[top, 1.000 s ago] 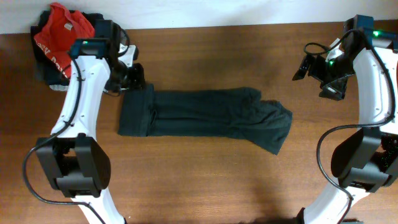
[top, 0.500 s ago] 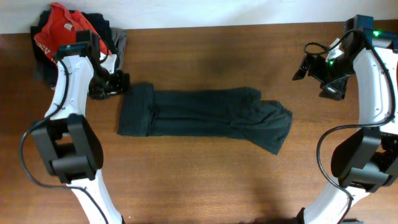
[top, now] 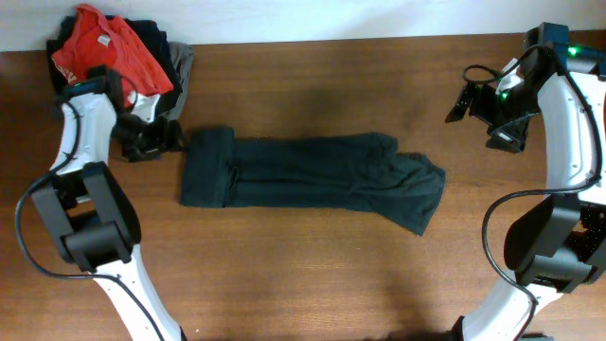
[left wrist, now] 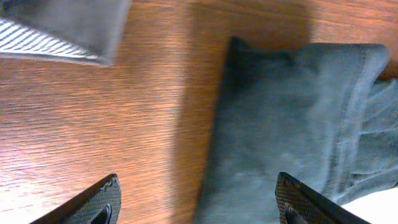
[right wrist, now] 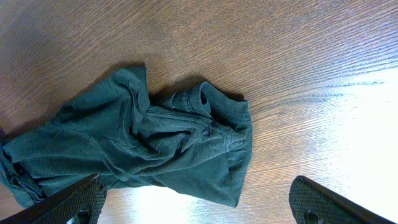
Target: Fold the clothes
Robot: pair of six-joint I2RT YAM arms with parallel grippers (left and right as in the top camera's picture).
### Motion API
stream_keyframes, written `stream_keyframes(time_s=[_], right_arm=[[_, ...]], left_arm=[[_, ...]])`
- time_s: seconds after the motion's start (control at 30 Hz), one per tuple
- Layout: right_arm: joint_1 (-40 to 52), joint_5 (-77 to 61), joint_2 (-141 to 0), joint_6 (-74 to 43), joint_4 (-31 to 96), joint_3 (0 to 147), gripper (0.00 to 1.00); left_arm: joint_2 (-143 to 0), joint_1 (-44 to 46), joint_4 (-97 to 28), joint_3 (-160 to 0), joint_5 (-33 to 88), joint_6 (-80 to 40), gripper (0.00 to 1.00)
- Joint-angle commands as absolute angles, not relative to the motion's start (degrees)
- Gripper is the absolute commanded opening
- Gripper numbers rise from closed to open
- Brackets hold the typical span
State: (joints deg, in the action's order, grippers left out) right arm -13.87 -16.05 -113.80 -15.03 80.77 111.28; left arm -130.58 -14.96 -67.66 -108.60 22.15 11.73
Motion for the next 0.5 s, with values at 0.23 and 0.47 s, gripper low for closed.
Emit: stream_keyframes(time_s=[0.23,0.47], right_arm=[[-13.52,-15.84,-113.89,-15.07,80.82,111.92,0.99],[-13.52,-15.84,-113.89,-15.07,80.82,111.92,0.99]], left_arm=[[-135.72,-18.17,-67.77,-108.79,33.34,17.54,0.79],[-137.93,-18.15,-68.12,-108.79,36.56,17.67,0.79]])
